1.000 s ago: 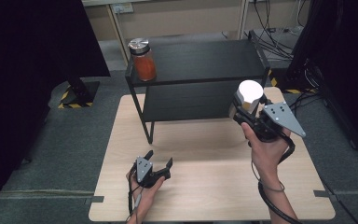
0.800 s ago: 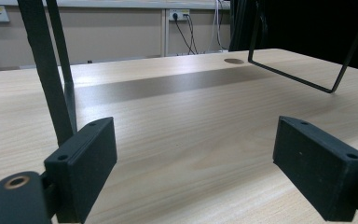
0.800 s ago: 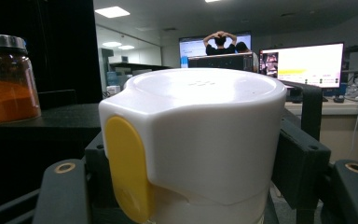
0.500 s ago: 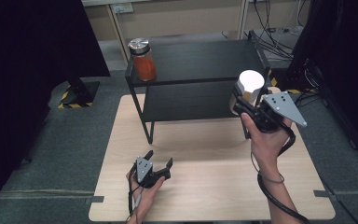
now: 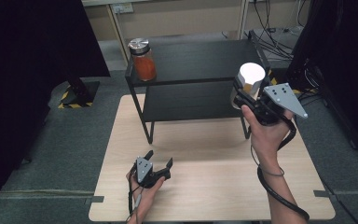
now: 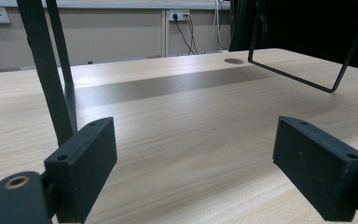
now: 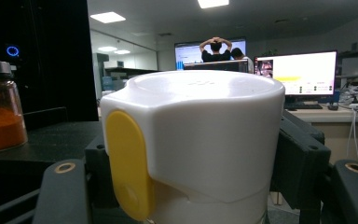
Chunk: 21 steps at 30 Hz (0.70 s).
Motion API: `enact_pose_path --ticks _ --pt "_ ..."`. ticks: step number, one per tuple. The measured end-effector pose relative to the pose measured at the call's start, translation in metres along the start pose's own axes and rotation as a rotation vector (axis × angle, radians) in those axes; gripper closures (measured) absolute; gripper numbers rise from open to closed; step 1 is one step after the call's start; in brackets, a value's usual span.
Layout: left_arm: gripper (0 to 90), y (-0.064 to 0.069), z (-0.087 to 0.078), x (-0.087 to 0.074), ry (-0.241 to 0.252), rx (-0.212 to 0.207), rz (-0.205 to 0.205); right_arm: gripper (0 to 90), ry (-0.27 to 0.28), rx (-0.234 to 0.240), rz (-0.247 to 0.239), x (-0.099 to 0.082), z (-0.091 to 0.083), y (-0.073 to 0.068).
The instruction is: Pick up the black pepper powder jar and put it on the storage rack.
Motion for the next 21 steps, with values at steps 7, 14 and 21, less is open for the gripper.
enact_pose_path --ticks 7,14,21 --pt "12.8 0.0 0.0 0.0 0.0 -0.001 0.001 30.7 0.007 -0.004 0.003 0.007 0.006 -0.001" --pt "12.9 0.0 0.0 0.0 -0.001 -0.001 0.007 30.7 0.017 -0.006 0.0 0.017 0.013 -0.003" --pt "12.9 0.0 0.0 0.0 -0.001 -0.002 0.006 30.7 0.027 -0.006 -0.011 0.029 0.019 -0.007"
Point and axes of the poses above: each handheld gripper's, and its own axes: z roughly forward along the jaws, x roughly out of its top, y roughly to its right, the point moved 10 cm from there along z, roughly forward along the jaws, and after that the axes turned 5 degrees about z, right-handed, at the moved point
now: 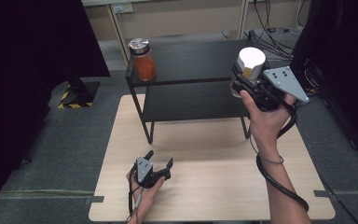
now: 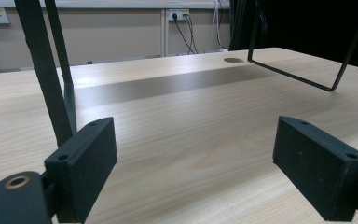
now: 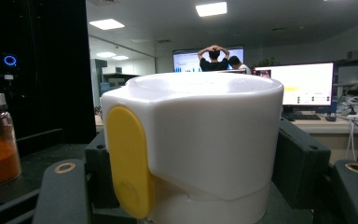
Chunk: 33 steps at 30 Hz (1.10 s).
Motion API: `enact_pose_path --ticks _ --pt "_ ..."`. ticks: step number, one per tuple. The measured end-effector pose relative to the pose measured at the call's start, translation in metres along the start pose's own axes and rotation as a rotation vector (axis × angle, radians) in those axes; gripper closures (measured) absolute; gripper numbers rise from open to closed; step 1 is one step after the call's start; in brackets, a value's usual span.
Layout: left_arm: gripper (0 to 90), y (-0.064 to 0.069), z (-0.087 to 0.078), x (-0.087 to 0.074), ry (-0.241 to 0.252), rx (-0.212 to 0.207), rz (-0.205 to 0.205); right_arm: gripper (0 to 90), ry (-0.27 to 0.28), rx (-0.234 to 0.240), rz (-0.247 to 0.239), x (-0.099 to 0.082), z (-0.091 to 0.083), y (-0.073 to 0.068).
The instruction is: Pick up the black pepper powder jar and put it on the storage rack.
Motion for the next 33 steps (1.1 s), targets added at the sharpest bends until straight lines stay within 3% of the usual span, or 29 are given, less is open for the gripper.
enact_pose_path --ticks 33 --pt "13.1 0.0 0.0 0.0 0.0 -0.003 0.002 30.7 -0.024 -0.064 -0.009 0.041 0.063 -0.006"
Point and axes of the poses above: each handheld gripper's, and its own axes: z roughly forward along the jaws, x roughly out of its top, y roughly to its right, the point moved 10 cm from there along z, roughly forward along the jaws, and after that the axes turned 5 degrees about z, right-handed, at the moved point
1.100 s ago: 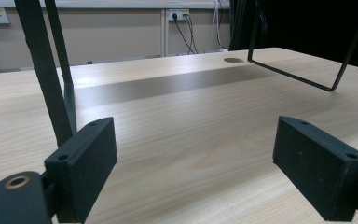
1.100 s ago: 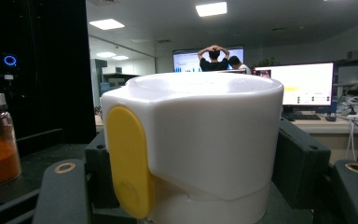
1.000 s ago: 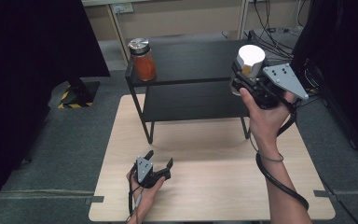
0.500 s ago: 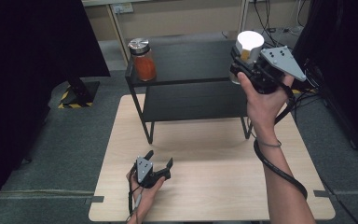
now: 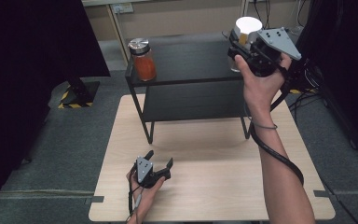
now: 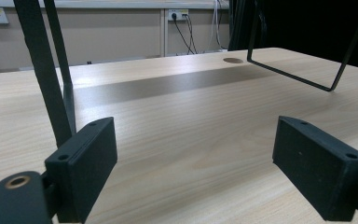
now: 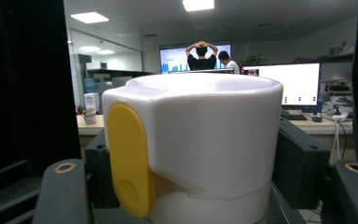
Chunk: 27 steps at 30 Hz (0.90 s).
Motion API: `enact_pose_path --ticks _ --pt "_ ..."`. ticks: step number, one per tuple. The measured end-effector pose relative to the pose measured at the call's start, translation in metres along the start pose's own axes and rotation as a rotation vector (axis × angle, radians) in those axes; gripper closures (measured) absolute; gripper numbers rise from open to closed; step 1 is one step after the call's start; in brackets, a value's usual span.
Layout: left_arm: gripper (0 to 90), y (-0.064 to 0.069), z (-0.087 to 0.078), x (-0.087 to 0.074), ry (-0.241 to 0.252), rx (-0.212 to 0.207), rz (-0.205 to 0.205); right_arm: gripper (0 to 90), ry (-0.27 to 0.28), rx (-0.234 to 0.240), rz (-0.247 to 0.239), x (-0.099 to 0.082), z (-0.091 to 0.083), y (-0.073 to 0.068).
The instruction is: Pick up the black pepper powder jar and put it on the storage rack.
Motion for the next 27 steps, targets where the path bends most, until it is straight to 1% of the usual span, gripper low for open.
enact_pose_path --ticks 3,11,15,22,24,27 --pt "13.1 0.0 0.0 0.0 0.0 -0.001 -0.003 30.7 -0.007 -0.005 -0.009 0.002 0.006 0.0" --pt "13.1 0.0 0.0 0.0 0.001 -0.001 0.003 30.7 -0.033 -0.034 -0.006 0.006 0.025 0.003" --pt "13.1 0.0 0.0 0.0 0.0 -0.003 0.004 30.7 -0.04 -0.056 0.008 0.006 0.032 0.007" --pt "13.1 0.001 0.0 0.0 0.002 -0.004 0.007 30.7 -0.07 -0.094 -0.008 0.005 0.044 0.011" --pt "13.1 0.001 0.0 0.0 0.003 -0.005 0.007 30.7 -0.079 -0.102 -0.002 0.004 0.048 0.013" --pt "13.1 0.001 0.0 0.0 0.003 -0.005 0.006 30.6 -0.09 -0.11 -0.005 0.002 0.052 0.015"
Point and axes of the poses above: each handheld gripper's, and its own axes: z roughly forward along the jaws, x roughly out of its top, y roughly to its right, the point moved 10 cm from there along z, roughly forward along the jaws, and after that the axes turned 5 degrees about z, right-handed, at the moved point
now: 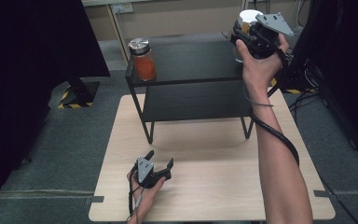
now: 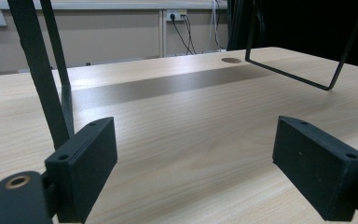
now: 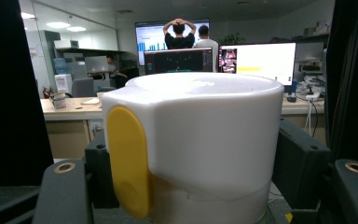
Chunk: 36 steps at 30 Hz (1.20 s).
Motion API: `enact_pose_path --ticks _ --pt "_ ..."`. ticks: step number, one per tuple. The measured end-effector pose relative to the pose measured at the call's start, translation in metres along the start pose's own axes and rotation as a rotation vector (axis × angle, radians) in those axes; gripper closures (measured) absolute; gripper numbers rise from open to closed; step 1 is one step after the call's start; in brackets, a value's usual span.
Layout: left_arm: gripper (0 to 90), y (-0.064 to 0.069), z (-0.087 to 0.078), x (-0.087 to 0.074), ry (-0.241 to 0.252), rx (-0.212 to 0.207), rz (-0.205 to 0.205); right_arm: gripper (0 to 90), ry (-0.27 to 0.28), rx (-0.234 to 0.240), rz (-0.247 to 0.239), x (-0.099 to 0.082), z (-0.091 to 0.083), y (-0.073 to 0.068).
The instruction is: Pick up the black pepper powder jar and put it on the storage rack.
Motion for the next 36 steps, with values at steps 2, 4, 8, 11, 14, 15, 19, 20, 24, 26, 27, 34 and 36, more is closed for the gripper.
enact_pose_path --ticks 2,4,8,11,14,15,19,20,24,26,27,34,36 --pt "13.0 0.0 0.0 0.0 0.0 0.0 0.001 30.7 -0.005 -0.006 -0.001 0.0 0.002 0.001" --pt "13.1 0.0 0.0 0.0 0.001 0.001 0.002 30.7 -0.008 -0.013 0.0 -0.001 0.004 0.001" --pt "13.1 0.001 0.0 0.0 0.001 0.0 0.003 30.7 -0.018 -0.01 -0.007 -0.001 0.007 0.002" --pt "13.1 0.001 0.0 0.0 0.001 -0.001 0.003 30.6 -0.025 -0.013 -0.007 -0.002 0.009 0.003" --pt "13.1 0.001 0.0 0.0 0.001 -0.002 0.004 30.6 -0.03 -0.017 -0.008 -0.004 0.01 0.004" --pt "13.1 0.001 0.0 0.0 0.001 -0.003 0.004 30.6 -0.032 -0.017 -0.011 -0.005 0.011 0.004" --pt "13.1 0.001 0.0 0.0 0.001 -0.003 0.004 30.6 -0.033 -0.014 -0.013 -0.006 0.012 0.004" --pt "13.1 0.001 0.0 0.0 0.001 -0.003 0.004 30.6 -0.034 -0.01 -0.016 -0.006 0.012 0.004" --pt "13.1 0.001 0.0 0.0 0.001 -0.003 0.007 30.6 -0.033 -0.008 -0.02 -0.007 0.012 0.004" --pt "13.1 0.001 0.0 0.0 0.003 -0.003 0.006 30.5 -0.031 -0.007 -0.019 -0.007 0.012 0.004" --pt "13.1 0.001 0.0 0.0 0.003 -0.003 0.006 30.5 -0.032 -0.005 -0.019 -0.007 0.012 0.004" --pt "13.1 0.002 0.0 0.0 0.003 -0.004 0.008 30.4 -0.033 -0.005 -0.014 -0.007 0.011 0.005" --pt "13.1 0.002 0.0 0.0 0.003 -0.004 0.008 30.3 -0.034 -0.005 -0.017 -0.007 0.011 0.004"
Point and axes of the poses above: each handheld gripper's, and its own axes: z roughly forward along the jaws, x roughly out of its top, y roughly to its right, the point moved 10 cm from there along z, roughly forward along the jaws, and after that the axes turned 5 degrees about z, right-handed, at the moved point
